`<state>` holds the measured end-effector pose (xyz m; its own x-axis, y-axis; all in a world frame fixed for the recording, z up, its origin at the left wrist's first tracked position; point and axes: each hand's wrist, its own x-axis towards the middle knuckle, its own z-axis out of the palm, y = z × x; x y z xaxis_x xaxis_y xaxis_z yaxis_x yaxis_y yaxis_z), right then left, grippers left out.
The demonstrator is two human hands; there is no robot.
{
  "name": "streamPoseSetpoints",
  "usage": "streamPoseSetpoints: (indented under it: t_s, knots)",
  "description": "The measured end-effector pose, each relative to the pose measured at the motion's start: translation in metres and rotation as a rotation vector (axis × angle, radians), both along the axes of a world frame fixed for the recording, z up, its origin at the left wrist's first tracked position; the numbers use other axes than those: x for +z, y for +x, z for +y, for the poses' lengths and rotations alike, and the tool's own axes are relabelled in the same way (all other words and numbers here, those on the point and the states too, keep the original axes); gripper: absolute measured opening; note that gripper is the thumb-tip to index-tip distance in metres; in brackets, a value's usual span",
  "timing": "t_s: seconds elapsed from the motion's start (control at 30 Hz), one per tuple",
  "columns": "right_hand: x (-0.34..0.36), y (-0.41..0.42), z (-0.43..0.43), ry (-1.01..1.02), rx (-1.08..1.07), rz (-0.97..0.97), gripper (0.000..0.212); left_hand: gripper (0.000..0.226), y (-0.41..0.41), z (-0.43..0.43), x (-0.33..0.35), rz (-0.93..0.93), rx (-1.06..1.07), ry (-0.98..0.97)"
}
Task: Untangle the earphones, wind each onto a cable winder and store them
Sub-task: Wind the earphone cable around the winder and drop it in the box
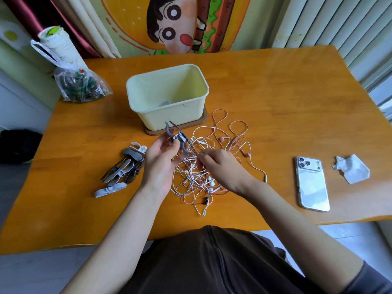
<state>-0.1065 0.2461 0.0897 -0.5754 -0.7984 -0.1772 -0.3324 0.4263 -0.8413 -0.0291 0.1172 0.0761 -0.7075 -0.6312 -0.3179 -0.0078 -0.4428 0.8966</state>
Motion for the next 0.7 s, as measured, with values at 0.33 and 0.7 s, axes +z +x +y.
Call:
streamPoseSetpoints:
  t_s: [0.33, 0.7]
  knots:
    - [0.009, -0.003, 0.001, 0.005, 0.004, -0.102, 0.038, 0.036, 0.000, 0.005, -0.007, -0.103, -0.125, -0.690]
    - [0.022, -0.039, 0.010, 0.024, 0.083, 0.281, 0.010, 0.040, 0.006, -0.010, -0.008, -0.407, -0.621, -0.873]
